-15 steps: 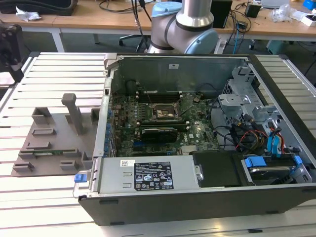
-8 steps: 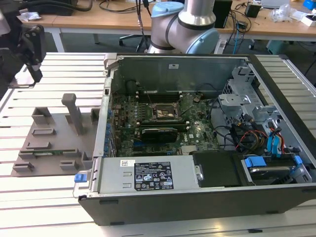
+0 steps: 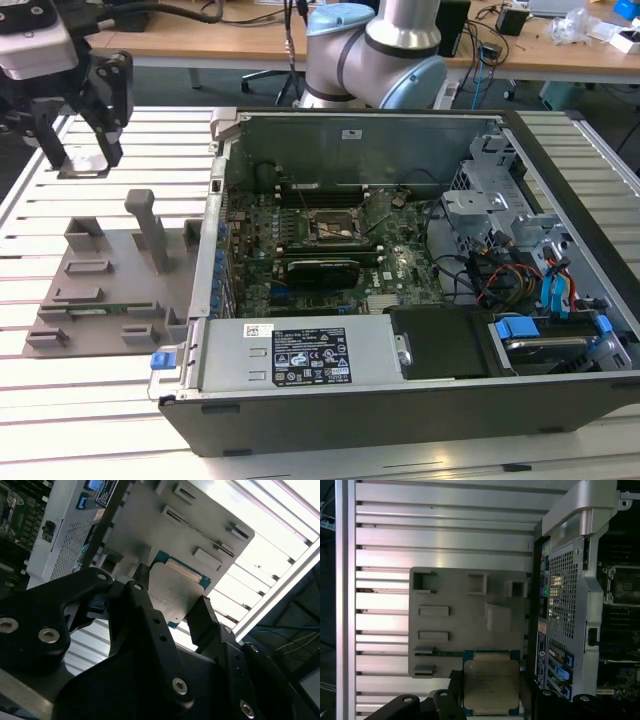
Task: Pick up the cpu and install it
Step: 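Pick up the cpu and move it towards the insertion slot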
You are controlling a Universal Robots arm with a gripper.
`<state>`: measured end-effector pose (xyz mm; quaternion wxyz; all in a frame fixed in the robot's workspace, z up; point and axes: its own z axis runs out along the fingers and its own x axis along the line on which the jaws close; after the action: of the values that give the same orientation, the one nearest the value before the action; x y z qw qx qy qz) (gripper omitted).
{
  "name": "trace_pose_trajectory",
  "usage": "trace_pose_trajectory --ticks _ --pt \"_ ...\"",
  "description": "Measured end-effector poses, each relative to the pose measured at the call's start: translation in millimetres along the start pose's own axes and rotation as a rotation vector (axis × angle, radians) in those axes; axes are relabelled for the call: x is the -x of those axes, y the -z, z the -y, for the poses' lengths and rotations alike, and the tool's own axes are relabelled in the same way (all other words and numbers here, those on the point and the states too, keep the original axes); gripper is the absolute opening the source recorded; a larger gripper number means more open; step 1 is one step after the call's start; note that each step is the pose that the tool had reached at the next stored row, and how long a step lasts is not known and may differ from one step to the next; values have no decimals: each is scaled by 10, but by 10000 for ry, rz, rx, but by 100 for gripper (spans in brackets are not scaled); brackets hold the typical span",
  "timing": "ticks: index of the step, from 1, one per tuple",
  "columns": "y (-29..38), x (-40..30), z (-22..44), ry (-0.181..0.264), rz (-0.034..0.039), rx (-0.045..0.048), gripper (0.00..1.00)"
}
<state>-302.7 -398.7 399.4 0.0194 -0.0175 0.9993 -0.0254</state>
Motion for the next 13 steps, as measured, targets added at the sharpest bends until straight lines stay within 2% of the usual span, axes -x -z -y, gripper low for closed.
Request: trace_pose_trajectory --ticks 10,12,13 --pt "-15 361 12 0 -2 1 55" --pt "-19 462 16 0 -3 1 55" --pt "-20 491 17 1 -3 1 55"
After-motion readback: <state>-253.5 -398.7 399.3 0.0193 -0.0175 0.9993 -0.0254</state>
